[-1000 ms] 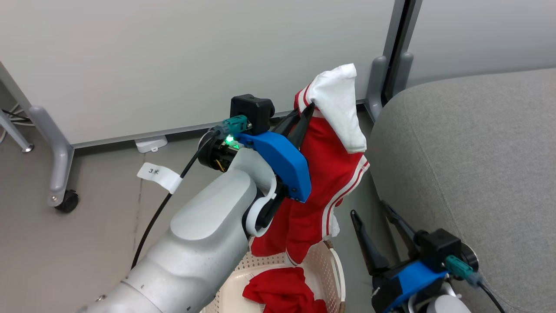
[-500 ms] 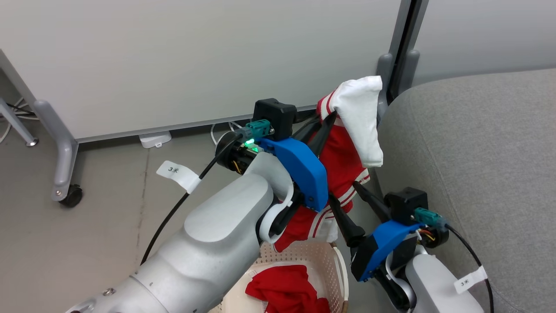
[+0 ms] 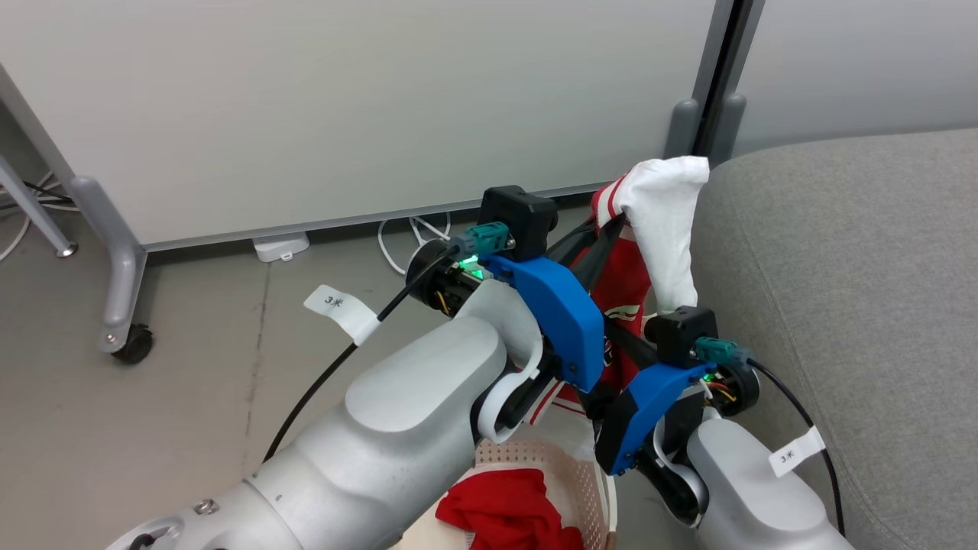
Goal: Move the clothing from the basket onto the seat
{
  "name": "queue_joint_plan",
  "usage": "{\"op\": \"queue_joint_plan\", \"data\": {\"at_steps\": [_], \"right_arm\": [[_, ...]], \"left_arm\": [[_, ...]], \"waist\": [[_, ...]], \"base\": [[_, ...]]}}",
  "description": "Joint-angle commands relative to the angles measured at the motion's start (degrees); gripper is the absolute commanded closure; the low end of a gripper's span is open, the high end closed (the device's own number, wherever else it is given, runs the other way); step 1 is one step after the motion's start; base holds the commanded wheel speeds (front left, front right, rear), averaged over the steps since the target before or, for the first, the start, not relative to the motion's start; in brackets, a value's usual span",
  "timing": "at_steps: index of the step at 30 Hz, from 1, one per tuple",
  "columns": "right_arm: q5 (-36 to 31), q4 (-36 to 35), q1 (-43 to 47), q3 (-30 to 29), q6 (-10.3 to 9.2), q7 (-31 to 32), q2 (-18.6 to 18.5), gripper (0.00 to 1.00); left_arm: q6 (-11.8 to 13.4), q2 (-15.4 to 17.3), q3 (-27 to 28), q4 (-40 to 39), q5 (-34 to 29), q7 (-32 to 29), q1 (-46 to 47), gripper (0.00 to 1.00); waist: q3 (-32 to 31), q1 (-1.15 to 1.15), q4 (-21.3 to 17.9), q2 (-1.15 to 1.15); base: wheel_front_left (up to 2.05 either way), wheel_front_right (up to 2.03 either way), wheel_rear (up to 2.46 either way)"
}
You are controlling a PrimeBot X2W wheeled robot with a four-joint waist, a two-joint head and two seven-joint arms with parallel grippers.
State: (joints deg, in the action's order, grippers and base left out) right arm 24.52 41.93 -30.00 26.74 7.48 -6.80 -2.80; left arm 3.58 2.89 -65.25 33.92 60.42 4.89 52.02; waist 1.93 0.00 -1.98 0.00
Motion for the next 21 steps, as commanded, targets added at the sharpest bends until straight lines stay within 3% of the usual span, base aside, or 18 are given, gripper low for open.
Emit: {"op": "queue_joint_plan", "data": {"at_steps": [1, 11, 12, 13, 14, 21], "right_arm": [[1.1, 0.8, -1.6, 0.8, 0.03, -0.2, -0.2, 0.0], [4.6, 7.9, -6.0, 1.9, 0.03, -2.6, -0.2, 0.0], [4.6, 8.6, -6.4, 1.9, 0.03, -3.0, -0.2, 0.18], [4.7, 9.4, -6.7, 2.0, 0.03, -3.5, -0.2, 0.73], [4.3, 10.1, -7.1, 2.1, 0.03, -4.0, -0.2, 1.0], [4.2, 13.5, -8.1, 3.2, 0.03, -6.0, -0.2, 1.0]], "left_arm": [[0.3, 0.0, -0.5, -0.3, 0.6, 0.4, 1.0, 1.0], [1.1, 0.0, -3.7, -1.9, 3.8, 0.9, 2.0, 1.0], [1.2, 0.0, -4.0, -1.9, 4.1, 0.9, 2.1, 1.0], [1.3, 0.0, -4.2, -1.9, 4.3, 1.0, 2.2, 1.0], [1.3, 0.0, -4.4, -1.8, 4.6, 1.1, 2.3, 1.0], [1.5, 0.0, -5.3, 0.0, 5.4, 2.1, 2.9, 1.0]], "waist": [[-0.1, 0.0, -0.1, 0.0], [-0.2, 0.0, 0.0, 0.0], [-0.2, 0.0, 0.0, 0.0], [-0.3, 0.0, 0.0, 0.0], [-0.3, 0.0, 0.1, 0.0], [-0.5, 0.0, 0.0, 0.0]], "base": [[0.0, 0.0, 0.0], [0.0, 0.0, 0.0], [0.0, 0.0, 0.0], [0.0, 0.0, 0.0], [0.0, 0.0, 0.0], [0.0, 0.0, 0.0]]}}
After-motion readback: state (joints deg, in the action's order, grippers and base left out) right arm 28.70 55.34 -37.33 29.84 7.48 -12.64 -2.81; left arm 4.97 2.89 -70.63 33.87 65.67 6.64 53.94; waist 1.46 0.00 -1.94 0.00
